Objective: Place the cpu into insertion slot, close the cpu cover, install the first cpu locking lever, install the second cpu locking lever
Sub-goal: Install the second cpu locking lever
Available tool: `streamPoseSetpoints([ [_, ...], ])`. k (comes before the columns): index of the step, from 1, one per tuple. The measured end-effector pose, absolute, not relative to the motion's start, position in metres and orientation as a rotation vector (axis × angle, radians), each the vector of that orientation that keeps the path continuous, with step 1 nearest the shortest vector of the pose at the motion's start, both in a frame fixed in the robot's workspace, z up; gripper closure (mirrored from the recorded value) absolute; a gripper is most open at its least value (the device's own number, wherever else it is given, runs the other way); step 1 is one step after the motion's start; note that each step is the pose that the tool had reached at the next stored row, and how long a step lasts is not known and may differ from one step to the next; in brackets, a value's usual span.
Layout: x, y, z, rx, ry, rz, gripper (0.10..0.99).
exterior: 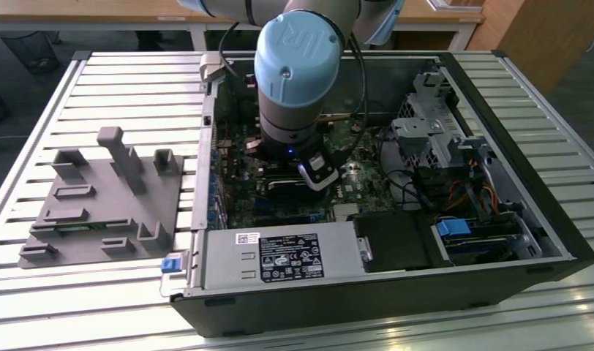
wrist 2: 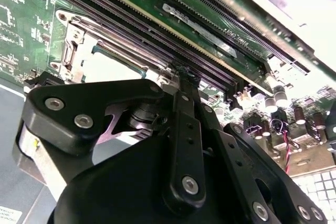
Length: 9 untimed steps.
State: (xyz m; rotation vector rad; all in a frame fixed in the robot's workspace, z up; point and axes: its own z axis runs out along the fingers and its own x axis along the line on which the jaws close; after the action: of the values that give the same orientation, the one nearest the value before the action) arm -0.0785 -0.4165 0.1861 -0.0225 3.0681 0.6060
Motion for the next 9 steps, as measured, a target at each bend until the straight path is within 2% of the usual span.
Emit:
streamPoseSetpoints([
  [9,-0.0785,-0.4167,0.1872,-0.023,3.067,0.613,0.98],
])
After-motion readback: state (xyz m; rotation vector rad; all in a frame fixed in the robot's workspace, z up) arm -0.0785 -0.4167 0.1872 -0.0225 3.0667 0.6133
